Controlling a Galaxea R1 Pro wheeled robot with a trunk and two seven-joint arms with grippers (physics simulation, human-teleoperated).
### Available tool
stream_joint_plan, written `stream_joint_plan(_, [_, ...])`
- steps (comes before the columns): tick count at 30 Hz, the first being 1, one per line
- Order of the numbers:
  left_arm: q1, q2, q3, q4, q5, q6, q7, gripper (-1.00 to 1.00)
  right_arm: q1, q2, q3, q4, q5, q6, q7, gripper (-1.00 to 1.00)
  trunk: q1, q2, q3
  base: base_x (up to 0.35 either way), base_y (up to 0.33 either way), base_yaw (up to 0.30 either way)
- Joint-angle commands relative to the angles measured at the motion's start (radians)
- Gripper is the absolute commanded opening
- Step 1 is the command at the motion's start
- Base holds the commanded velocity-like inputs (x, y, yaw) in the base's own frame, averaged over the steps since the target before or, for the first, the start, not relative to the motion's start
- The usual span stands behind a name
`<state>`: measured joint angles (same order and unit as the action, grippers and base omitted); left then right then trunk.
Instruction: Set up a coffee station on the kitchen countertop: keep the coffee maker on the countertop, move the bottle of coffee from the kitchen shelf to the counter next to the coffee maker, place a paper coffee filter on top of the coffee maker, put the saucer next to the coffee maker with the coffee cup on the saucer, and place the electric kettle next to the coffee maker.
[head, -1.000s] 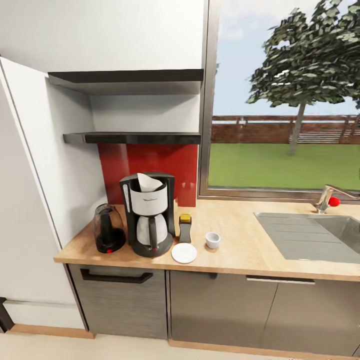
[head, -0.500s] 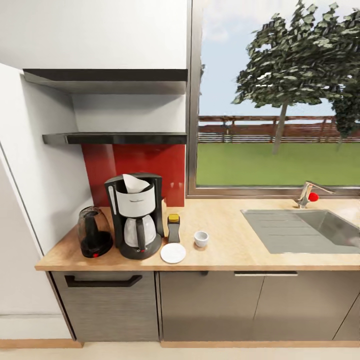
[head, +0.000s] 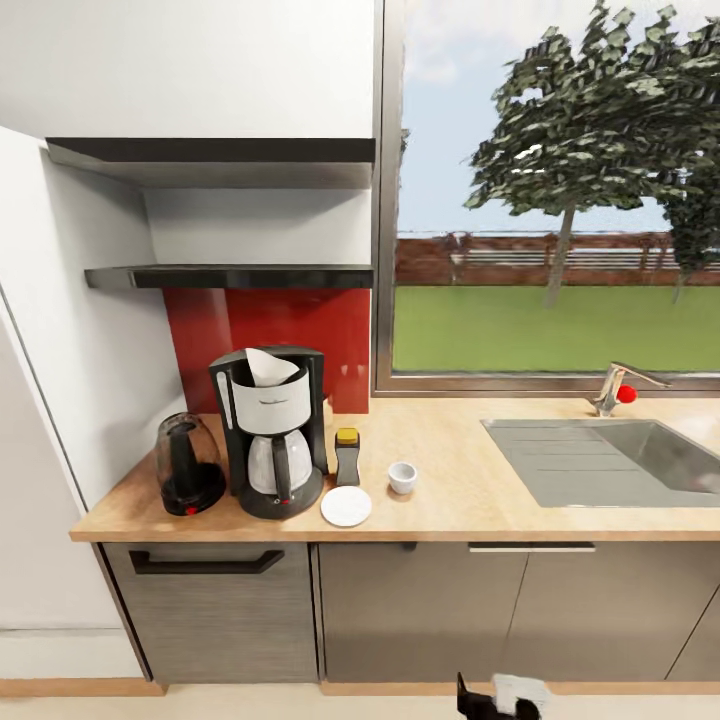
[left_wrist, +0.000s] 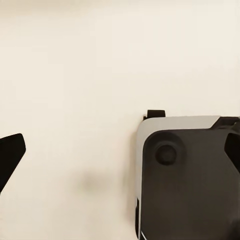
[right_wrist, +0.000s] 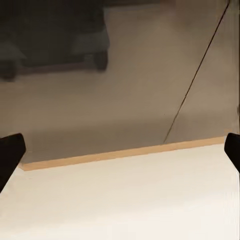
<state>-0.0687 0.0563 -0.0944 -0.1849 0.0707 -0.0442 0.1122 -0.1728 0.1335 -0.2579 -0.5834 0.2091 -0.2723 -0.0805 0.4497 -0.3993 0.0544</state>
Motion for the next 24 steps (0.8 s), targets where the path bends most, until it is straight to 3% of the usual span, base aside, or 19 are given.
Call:
stream_joint_plan(1, [0.0, 0.0, -0.008, 0.001, 0.008, -0.003, 0.004, 1.0, -0.001, 0.015, -0.006, -0.01, 0.01, -0.041, -0.037, 1.0, 0.0, -0.001, 0.0, 0.0, 0.0, 0.0])
stream_joint_plan(3, [0.0, 0.0, -0.007, 0.001, 0.009, -0.003, 0.004, 1.0, -0.001, 0.041, -0.005, -0.052, 0.01, -0.112, -0.134, 1.0, 0.0, -0.001, 0.0, 0.0, 0.0, 0.0])
stream_joint_plan(5, [0.0, -0.002, -0.006, 0.001, 0.01, -0.004, 0.004, 1.0, -0.001, 0.041, -0.003, -0.116, 0.01, -0.143, -0.195, 1.0, 0.0, -0.001, 0.0, 0.0, 0.0, 0.0])
stream_joint_plan(14, [0.0, -0.002, -0.005, 0.001, 0.011, -0.005, 0.004, 1.0, -0.001, 0.041, 0.003, -0.382, 0.009, -0.15, -0.219, 1.0, 0.0, -0.001, 0.0, 0.0, 0.0, 0.0])
stream_joint_plan(18, [-0.001, -0.005, -0.005, -0.001, 0.012, -0.005, 0.004, 1.0, -0.001, 0.041, 0.074, -0.509, 0.01, -0.135, -0.22, 1.0, 0.0, -0.001, 0.0, 0.0, 0.0, 0.0])
stream_joint_plan(21, [-0.001, -0.008, -0.006, -0.001, 0.011, -0.005, 0.004, 1.0, -0.001, 0.041, 0.132, -0.585, 0.01, -0.066, -0.22, 1.0, 0.0, -0.001, 0.0, 0.0, 0.0, 0.0])
stream_joint_plan(22, [-0.001, -0.008, -0.006, -0.001, 0.011, -0.005, 0.004, 1.0, -0.001, 0.041, 0.151, -0.622, 0.01, -0.014, -0.22, 1.0, 0.0, -0.001, 0.0, 0.0, 0.0, 0.0])
stream_joint_plan(24, [-0.001, -0.007, -0.007, 0.0, 0.011, -0.005, 0.004, 1.0, -0.001, 0.041, 0.194, -0.711, 0.01, 0.16, -0.218, 1.0, 0.0, -0.001, 0.0, 0.0, 0.0, 0.0])
